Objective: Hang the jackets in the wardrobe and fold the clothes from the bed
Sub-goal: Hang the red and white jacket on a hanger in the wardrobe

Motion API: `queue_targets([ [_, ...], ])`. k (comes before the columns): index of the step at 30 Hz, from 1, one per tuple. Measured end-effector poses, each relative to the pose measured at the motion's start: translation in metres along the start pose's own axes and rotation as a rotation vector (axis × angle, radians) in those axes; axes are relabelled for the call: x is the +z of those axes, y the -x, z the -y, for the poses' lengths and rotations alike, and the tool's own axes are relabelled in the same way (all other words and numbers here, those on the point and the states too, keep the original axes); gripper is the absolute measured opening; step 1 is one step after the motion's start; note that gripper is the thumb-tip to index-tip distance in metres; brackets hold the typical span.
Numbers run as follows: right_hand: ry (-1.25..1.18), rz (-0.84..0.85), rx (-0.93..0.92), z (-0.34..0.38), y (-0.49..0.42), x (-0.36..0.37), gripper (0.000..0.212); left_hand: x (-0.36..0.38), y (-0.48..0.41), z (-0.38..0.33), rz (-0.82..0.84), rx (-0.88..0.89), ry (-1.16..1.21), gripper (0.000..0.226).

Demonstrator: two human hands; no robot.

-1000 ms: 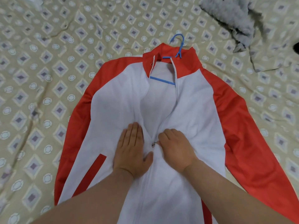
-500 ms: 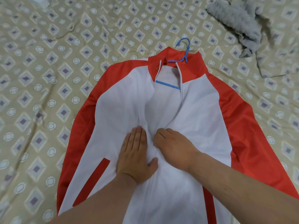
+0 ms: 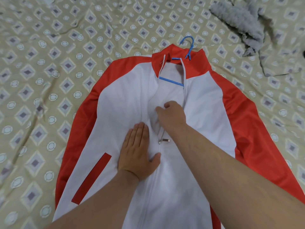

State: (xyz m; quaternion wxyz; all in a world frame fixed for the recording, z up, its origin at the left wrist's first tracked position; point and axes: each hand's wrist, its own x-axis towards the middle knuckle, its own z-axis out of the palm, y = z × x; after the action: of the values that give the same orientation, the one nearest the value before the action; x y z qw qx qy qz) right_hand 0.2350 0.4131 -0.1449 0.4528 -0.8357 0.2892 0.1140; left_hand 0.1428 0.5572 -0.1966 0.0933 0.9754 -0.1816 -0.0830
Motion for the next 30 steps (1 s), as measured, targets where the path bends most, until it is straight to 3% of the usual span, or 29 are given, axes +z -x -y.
queue_targets([
  [5, 0.045, -0.021, -0.171, 0.019, -0.021, -0.003, 0.040, 0.002, 0.000, -0.001, -0.008, -0.007, 0.012, 0.092],
  [7, 0.087, 0.031, -0.217, 0.026, -0.030, 0.002, 0.024, 0.002, -0.001, -0.001, -0.014, -0.008, 0.005, 0.092],
  [10, -0.042, 0.080, -0.077, 0.037, -0.045, 0.010, 0.035, 0.003, -0.001, 0.000, -0.008, -0.007, -0.006, 0.093],
  [13, -0.248, 0.013, 0.053, 0.050, -0.061, 0.014, 0.020, 0.002, -0.001, -0.001, 0.002, -0.005, -0.004, 0.093],
  [16, -0.305, 0.091, 0.081, 0.057, -0.070, 0.014, 0.010, 0.003, -0.002, 0.000, -0.004, -0.002, -0.018, 0.093],
  [18, -0.344, 0.148, 0.112, 0.062, -0.076, 0.011, 0.019, 0.003, -0.002, 0.000, -0.003, -0.002, -0.022, 0.093],
  [19, -0.365, 0.124, 0.107, 0.065, -0.079, 0.006, 0.021, 0.003, -0.002, 0.000, -0.003, -0.001, -0.018, 0.093],
  [23, -0.262, -0.269, -0.049, 0.059, -0.099, -0.024, 0.028, 0.004, -0.002, 0.001, -0.023, 0.016, 0.007, 0.095],
  [25, -0.149, -0.285, -0.056, 0.048, -0.101, -0.031, 0.036, 0.004, -0.003, 0.001, -0.029, 0.023, 0.010, 0.095],
  [27, -0.091, -0.257, -0.066, 0.039, -0.091, -0.030, 0.024, 0.005, -0.003, 0.001, -0.035, 0.023, 0.009, 0.096],
  [28, -0.088, -0.264, -0.109, 0.034, -0.079, -0.029, 0.011, 0.005, -0.003, 0.001, -0.035, 0.018, 0.010, 0.096],
  [30, -0.047, -0.283, -0.274, 0.019, -0.042, -0.026, 0.011, 0.005, -0.004, 0.002, -0.028, 0.017, 0.016, 0.096],
])
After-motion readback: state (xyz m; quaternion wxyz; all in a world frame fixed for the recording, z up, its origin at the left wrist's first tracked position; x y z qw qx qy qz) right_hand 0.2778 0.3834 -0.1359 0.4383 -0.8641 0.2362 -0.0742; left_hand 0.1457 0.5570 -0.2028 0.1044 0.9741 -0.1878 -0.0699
